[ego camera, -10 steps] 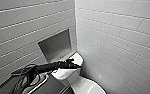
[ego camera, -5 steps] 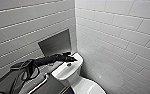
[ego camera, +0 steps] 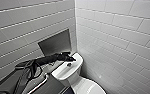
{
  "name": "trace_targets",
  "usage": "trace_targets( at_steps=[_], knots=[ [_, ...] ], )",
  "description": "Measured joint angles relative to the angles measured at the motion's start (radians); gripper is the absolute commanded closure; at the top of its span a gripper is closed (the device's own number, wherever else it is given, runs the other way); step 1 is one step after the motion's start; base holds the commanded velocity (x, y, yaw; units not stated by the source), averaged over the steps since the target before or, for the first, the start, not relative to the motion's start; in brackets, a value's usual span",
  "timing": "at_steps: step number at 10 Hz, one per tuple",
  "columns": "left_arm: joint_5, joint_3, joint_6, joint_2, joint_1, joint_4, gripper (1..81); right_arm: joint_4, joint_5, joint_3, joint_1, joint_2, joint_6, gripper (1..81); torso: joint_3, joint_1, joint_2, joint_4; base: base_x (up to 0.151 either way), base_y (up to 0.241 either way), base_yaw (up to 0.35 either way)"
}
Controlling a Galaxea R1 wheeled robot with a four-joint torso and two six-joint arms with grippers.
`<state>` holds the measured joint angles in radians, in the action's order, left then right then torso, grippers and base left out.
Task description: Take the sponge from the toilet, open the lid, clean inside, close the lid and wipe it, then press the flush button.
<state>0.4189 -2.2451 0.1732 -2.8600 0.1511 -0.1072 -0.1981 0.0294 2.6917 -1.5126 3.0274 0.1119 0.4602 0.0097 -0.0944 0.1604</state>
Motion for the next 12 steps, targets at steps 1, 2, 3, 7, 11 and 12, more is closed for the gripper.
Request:
trace_targets(
  at_steps=[1, 2, 3, 7, 11, 12],
  knots=[
    [-0.001, -0.005, 0.013, -0.004, -0.004, -0.001, 81.1, 0.000, 0.000, 0.000, 0.000, 0.000, 0.000, 81.1, 0.000, 0.000, 0.000, 0.000, 0.000, 0.000, 0.000],
    [0.000, -0.027, 0.003, -0.010, -0.005, 0.010, 81.1, 0.000, 0.000, 0.000, 0.000, 0.000, 0.000, 81.1, 0.000, 0.000, 0.000, 0.000, 0.000, 0.000, 0.000],
    [0.000, -0.055, 0.003, -0.019, -0.003, 0.011, 81.1, 0.000, 0.000, 0.000, 0.000, 0.000, 0.000, 81.1, 0.000, 0.000, 0.000, 0.000, 0.000, 0.000, 0.000],
    [0.001, -0.143, 0.003, -0.051, 0.002, 0.017, 81.1, 0.000, 0.000, 0.000, 0.000, 0.000, 0.000, 81.1, 0.000, 0.000, 0.000, 0.000, 0.000, 0.000, 0.000],
    [0.002, -0.238, 0.003, -0.081, 0.039, 0.056, 81.1, 0.000, 0.001, 0.000, 0.001, 0.000, 0.000, 81.1, 0.012, 0.000, 0.000, 0.000, 0.000, 0.000, 0.000],
    [0.000, -0.245, 0.003, -0.086, 0.038, 0.063, 81.1, 0.000, 0.000, 0.000, 0.001, 0.000, 0.000, 81.1, 0.029, 0.000, 0.000, 0.000, 0.000, 0.000, 0.000]
  ],
)
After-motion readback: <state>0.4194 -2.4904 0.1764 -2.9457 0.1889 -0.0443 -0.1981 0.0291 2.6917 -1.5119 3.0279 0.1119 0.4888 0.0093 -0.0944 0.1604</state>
